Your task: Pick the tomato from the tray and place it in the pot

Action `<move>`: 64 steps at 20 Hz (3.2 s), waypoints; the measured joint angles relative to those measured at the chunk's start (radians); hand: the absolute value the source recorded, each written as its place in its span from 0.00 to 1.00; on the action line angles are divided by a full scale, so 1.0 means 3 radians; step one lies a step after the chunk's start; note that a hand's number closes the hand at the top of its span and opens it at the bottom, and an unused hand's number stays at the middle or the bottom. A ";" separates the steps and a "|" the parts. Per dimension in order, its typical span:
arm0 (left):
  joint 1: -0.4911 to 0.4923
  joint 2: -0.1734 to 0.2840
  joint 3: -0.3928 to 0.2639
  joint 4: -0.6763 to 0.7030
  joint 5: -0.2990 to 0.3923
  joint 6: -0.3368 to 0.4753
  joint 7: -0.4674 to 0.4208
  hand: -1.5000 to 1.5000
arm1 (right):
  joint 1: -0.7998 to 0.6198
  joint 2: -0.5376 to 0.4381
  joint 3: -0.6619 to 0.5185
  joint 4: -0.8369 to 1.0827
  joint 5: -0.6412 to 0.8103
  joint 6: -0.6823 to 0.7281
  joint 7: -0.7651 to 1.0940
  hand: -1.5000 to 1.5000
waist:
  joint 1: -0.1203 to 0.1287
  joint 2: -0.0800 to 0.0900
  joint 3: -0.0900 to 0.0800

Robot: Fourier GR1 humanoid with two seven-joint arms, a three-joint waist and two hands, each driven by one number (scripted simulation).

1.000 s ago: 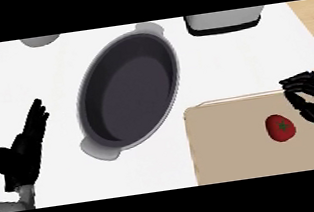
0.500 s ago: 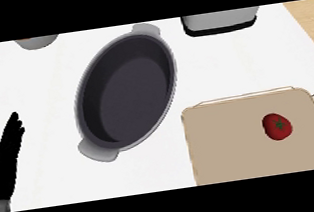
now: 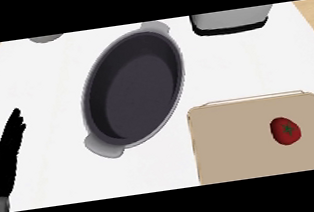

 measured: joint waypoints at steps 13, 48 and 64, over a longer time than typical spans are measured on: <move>-0.0096 -0.0042 -0.0016 -0.0052 -0.0071 -0.0095 0.0064 0.50 | -0.0996 -0.0635 0.0667 -0.0138 -0.0153 0.1518 0.1954 0.00 | 0.0149 0.0026 0.0001; -0.0030 -0.0470 0.0592 -0.0091 -0.0555 -0.0597 0.0191 0.50 | -0.2156 0.1133 0.0818 0.1378 0.1268 0.2769 0.2456 0.00 | 0.0026 -0.0002 0.0005; -0.0017 -0.0677 0.0729 -0.0227 -0.0756 -0.0695 0.0290 0.50 | -0.2126 0.1262 0.0657 0.1618 0.1826 0.2787 0.1805 1.00 | 0.0016 -0.0036 -0.0039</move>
